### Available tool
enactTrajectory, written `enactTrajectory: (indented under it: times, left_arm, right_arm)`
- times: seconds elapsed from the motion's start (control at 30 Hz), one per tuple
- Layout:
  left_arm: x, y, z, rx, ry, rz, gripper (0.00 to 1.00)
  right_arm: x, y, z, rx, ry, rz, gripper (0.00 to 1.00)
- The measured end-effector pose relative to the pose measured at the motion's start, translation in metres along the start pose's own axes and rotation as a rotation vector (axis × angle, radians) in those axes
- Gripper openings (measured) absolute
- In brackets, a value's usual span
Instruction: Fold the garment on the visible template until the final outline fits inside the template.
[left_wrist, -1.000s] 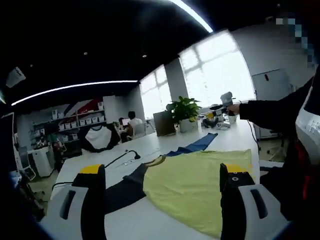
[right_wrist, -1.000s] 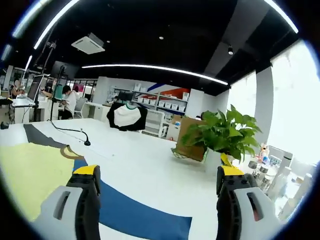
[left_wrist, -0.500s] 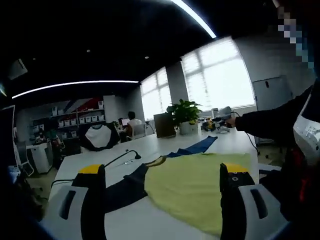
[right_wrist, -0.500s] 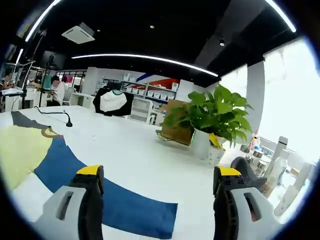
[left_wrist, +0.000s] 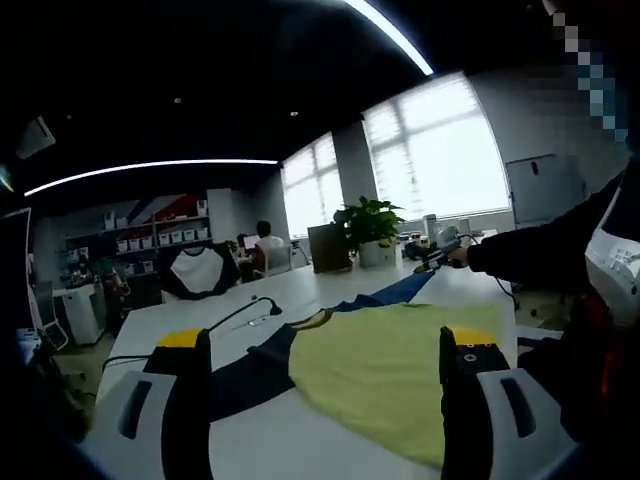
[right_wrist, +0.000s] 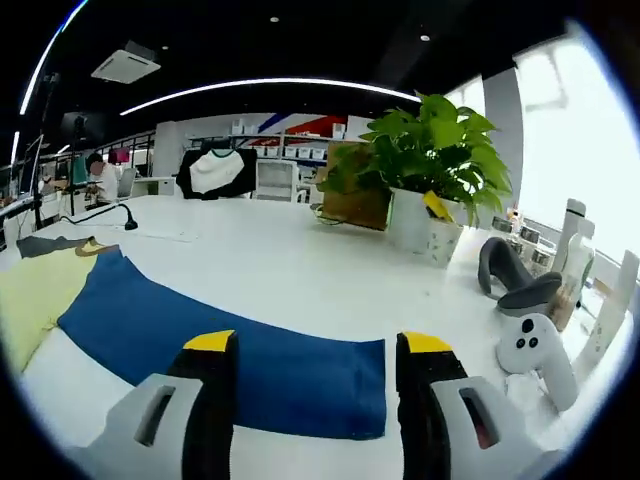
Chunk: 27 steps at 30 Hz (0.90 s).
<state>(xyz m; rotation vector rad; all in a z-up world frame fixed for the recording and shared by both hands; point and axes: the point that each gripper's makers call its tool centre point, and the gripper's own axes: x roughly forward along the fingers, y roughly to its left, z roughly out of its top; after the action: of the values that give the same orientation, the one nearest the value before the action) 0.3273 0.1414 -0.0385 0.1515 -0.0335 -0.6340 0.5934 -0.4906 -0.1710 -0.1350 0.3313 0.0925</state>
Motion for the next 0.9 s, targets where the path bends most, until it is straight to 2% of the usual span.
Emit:
enactTrajectory:
  times: [0.13,0.2,0.27,0.37,0.43,0.47,0.5,0.53,0.57,0.63,0.7,0.77,0.8,0.9]
  left_arm:
    - [-0.001,0.002,0.004,0.010,-0.012,0.009,1.00]
    - [-0.002,0.003,0.004,0.006,-0.013,0.015,1.00]
    - [-0.002,0.007,0.002,-0.008,-0.010,0.029,1.00]
    - [-0.002,0.016,-0.005,-0.044,0.005,0.068,1.00]
    - [-0.001,0.020,-0.008,-0.040,0.010,0.073,1.00]
    - [-0.002,0.020,-0.007,-0.024,0.003,0.068,1.00]
    - [0.000,0.018,0.001,0.022,-0.042,0.039,1.00]
    - [-0.002,0.015,0.001,0.044,-0.045,0.033,1.00]
    - [-0.003,0.013,-0.001,0.056,-0.034,0.031,1.00]
    - [-0.004,0.012,-0.005,0.133,-0.018,0.037,1.00]
    - [-0.004,0.022,-0.014,0.153,0.033,0.092,1.00]
    - [-0.002,0.024,-0.014,0.128,0.030,0.089,1.00]
    - [-0.003,0.024,-0.013,0.107,0.025,0.093,1.00]
    - [-0.002,0.026,-0.014,0.079,0.023,0.092,1.00]
  right_arm:
    - [0.000,-0.005,-0.012,0.004,0.042,-0.005,0.62]
    - [-0.001,-0.006,-0.013,0.011,0.036,-0.006,0.58]
    - [-0.002,0.001,-0.010,0.068,0.010,0.007,0.51]
    - [-0.001,0.002,-0.017,0.007,0.051,-0.001,0.53]
    - [0.003,-0.003,-0.023,0.018,0.064,-0.013,0.53]
    - [0.003,-0.006,-0.024,0.037,0.063,-0.022,0.53]
    - [0.003,-0.006,-0.023,0.052,0.048,-0.021,0.53]
    - [0.002,-0.006,-0.025,0.049,0.048,-0.014,0.50]
    - [0.002,-0.004,-0.027,0.039,0.053,-0.011,0.48]
    - [0.002,-0.003,-0.024,0.017,0.040,-0.005,0.47]
    - [0.003,-0.002,-0.025,0.050,0.048,-0.006,0.45]
    - [0.005,-0.001,-0.029,0.139,0.055,-0.001,0.43]
    - [0.006,-0.004,-0.027,0.077,0.040,-0.010,0.43]
    - [0.005,-0.003,-0.027,0.098,0.037,-0.015,0.42]
